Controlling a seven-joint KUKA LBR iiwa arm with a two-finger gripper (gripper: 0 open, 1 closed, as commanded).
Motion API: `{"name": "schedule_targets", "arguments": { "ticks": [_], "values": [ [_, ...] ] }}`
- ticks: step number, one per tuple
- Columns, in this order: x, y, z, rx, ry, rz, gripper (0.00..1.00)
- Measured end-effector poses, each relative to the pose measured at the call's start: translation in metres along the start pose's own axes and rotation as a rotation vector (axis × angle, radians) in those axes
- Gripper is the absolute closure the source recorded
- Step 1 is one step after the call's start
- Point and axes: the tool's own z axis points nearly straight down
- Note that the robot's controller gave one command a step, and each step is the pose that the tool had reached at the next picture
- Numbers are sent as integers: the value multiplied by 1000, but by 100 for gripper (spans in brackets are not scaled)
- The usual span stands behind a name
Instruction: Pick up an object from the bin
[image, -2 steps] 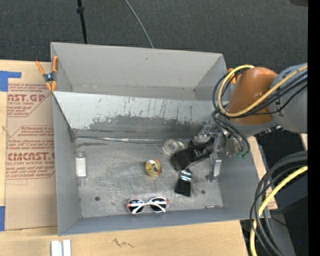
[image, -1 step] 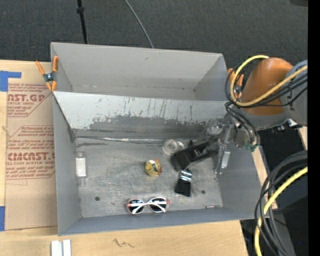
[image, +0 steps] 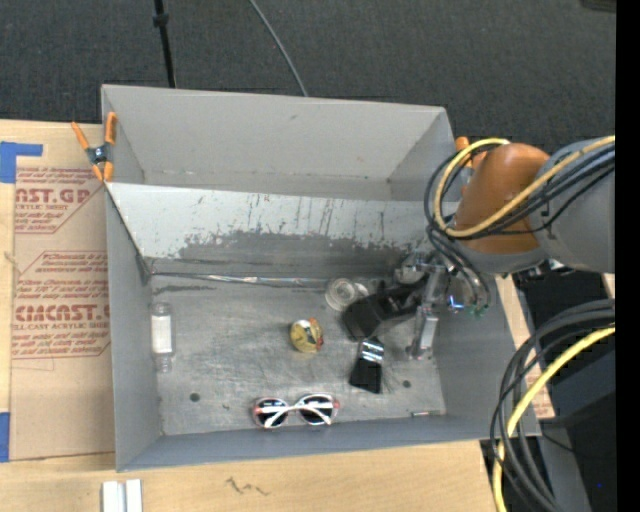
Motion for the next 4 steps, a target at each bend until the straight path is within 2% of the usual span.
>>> {"name": "schedule_targets", "arguments": {
  "ticks": [1, 2, 4],
  "values": [
    [1, -2, -7, 1, 10, -1, 100],
    [1, -2, -7, 1, 10, -1, 100],
    [4, -1, -24, -1, 23, -1, 100]
  ]
}}
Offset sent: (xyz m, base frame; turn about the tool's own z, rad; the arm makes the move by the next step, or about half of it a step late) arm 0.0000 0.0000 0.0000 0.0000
